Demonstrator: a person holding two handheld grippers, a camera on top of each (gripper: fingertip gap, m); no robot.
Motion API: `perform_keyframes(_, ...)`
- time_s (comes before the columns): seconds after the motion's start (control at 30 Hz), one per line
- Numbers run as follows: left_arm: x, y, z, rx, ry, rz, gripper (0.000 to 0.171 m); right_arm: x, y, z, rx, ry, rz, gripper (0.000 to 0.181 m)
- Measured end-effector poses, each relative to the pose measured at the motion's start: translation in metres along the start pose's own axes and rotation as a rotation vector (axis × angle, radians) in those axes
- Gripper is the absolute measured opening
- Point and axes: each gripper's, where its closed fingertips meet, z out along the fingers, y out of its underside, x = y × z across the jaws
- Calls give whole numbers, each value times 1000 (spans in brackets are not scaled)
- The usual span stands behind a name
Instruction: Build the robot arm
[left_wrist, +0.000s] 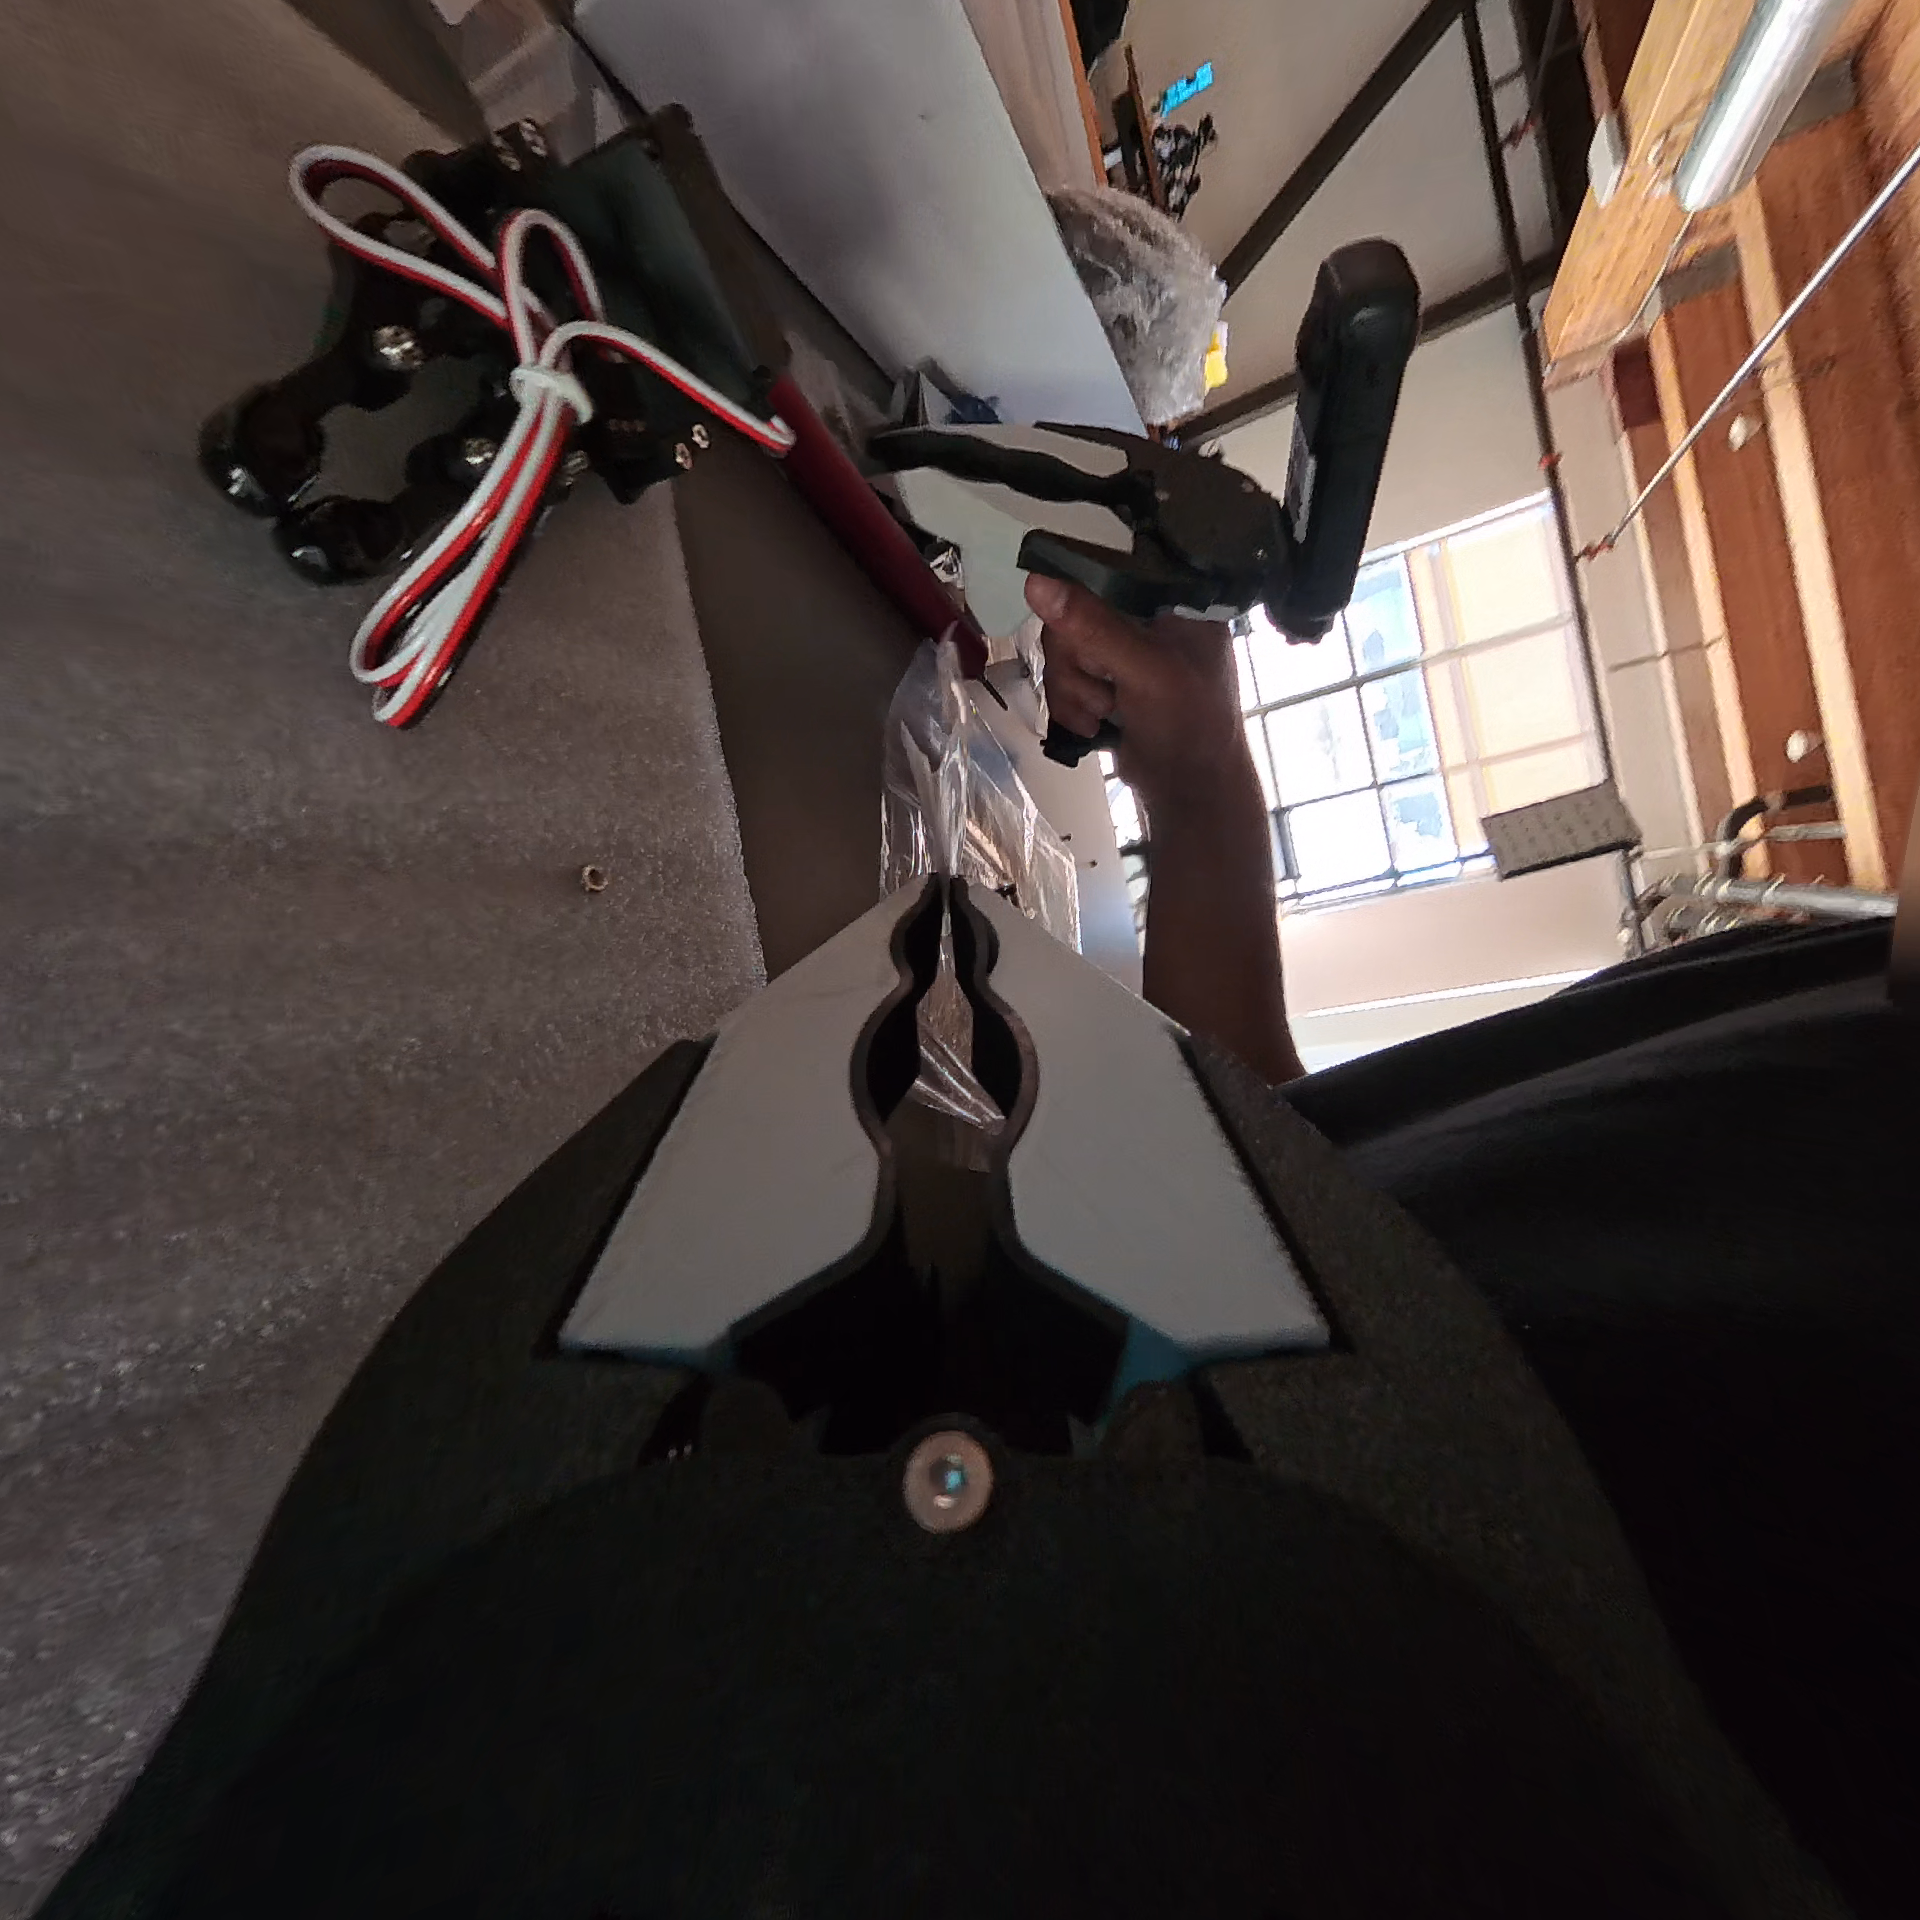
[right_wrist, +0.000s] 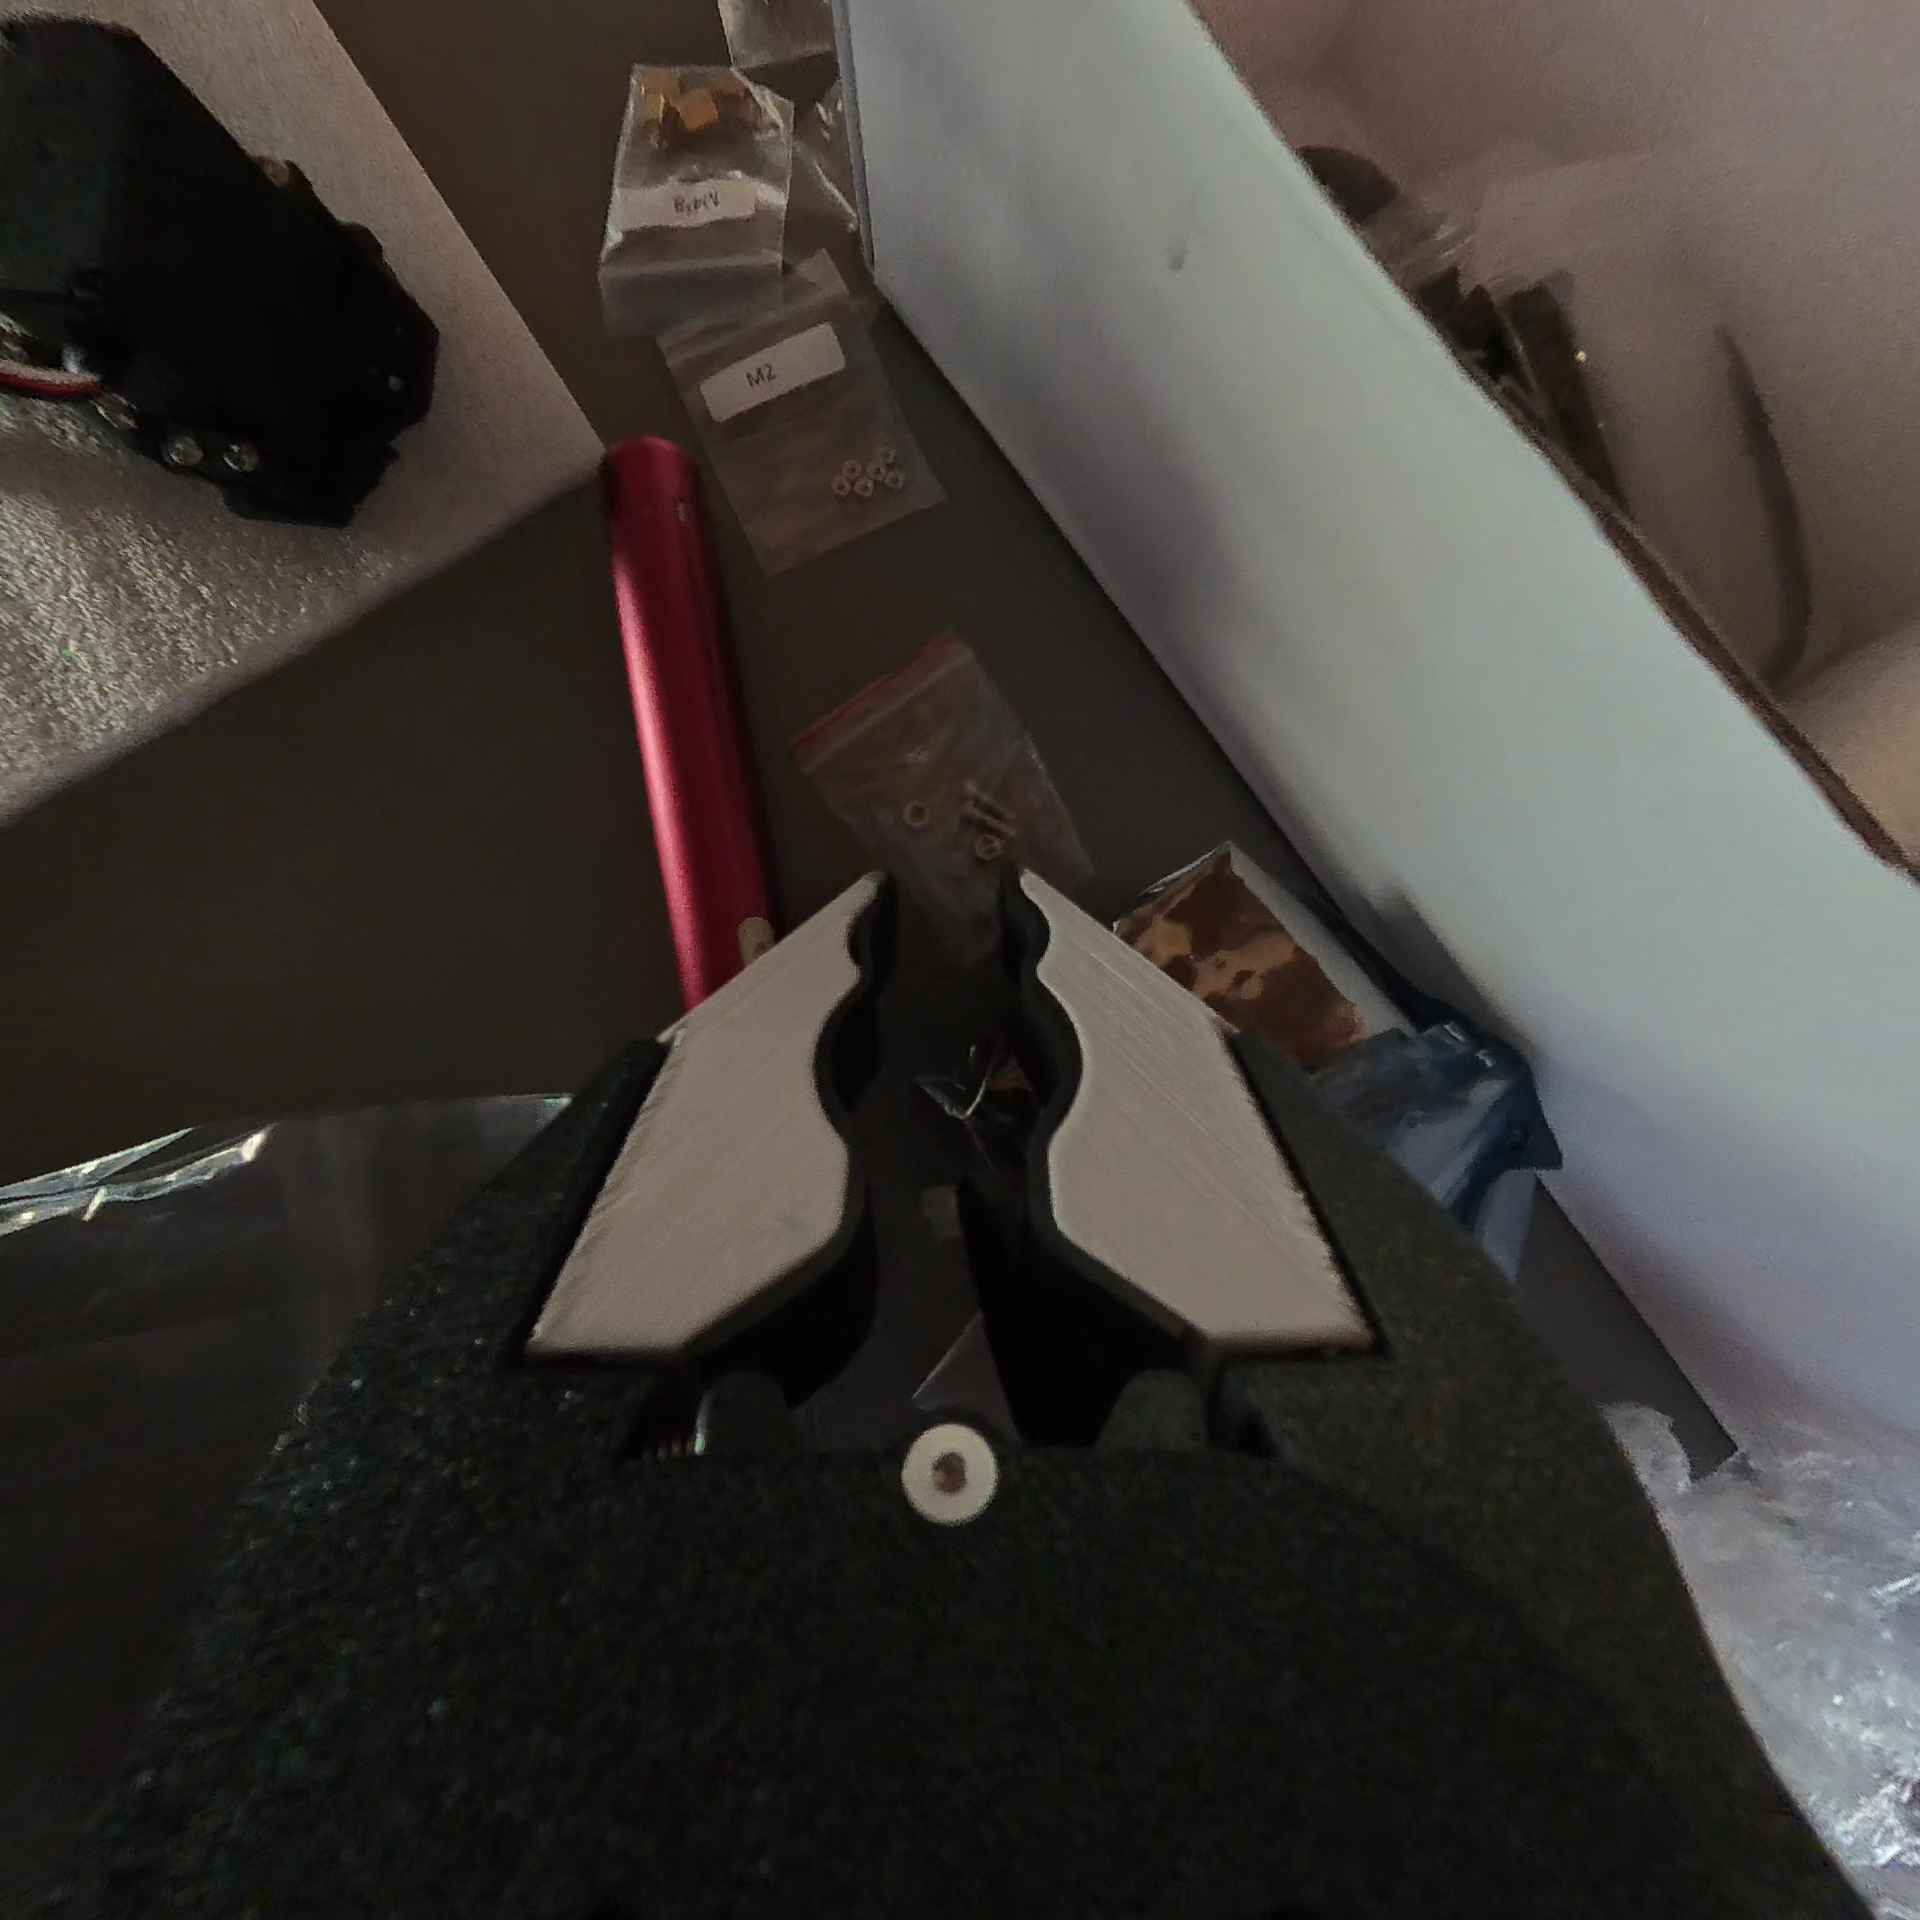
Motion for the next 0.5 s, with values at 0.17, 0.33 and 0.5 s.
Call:
perform_keyframes(0.17, -7, 4, -6, 27, -18, -61, 0, -4, -2, 4, -22, -11, -23, 0)
perform_keyframes(0.33, -29, 13, -28, 65, -112, -162, 1, -6, -26, -16, 69, 70, -77, 0)
perform_keyframes(0.5, -55, 21, -58, 99, -192, -250, 0, -117, -70, -53, 253, -234, -45, 0)
